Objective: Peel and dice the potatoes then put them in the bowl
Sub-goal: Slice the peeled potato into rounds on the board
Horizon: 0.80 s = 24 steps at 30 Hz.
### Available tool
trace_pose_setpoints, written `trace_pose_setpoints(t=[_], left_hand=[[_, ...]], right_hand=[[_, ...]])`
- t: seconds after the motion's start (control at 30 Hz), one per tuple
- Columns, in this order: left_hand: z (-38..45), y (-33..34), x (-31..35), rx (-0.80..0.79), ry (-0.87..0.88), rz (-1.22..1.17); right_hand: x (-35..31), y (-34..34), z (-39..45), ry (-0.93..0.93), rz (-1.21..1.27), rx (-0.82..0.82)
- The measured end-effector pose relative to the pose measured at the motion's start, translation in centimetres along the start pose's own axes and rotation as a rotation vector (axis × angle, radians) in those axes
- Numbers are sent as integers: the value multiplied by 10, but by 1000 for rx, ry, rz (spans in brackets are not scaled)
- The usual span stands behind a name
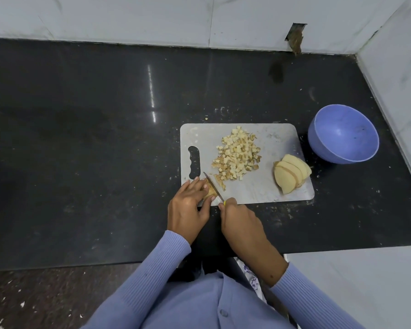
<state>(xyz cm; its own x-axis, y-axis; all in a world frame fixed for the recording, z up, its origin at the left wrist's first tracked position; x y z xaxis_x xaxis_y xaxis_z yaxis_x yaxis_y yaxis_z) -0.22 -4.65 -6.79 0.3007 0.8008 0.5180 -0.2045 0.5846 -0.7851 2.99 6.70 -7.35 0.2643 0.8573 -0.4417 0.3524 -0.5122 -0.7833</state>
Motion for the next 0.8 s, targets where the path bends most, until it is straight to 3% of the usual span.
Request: trace_pose_setpoints(t=[0.3,0.43,0.8], left_hand=[[-1,-3,2,36,28,37],[-3,-2,-1,22,18,20],[-7,-3,-9,2,-6,72]], right_hand=[[34,11,-37,94,-20,-76],[44,3,-34,125,-3,-29],[9,-17,-17,-33,88,55]])
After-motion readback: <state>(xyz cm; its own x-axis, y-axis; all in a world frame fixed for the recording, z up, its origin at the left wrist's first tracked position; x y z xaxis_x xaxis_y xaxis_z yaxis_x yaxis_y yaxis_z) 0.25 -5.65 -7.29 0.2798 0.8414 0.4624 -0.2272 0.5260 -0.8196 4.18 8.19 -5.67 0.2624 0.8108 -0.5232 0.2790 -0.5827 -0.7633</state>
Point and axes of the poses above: each hand's wrist, its own z-axis towards the middle knuckle, its own y-axis out of the palm, x = y × z, the point moved 9 cm from there along z, towards the middle knuckle, and after that the axes turned 13 degrees about z, right-handed, at the moved point
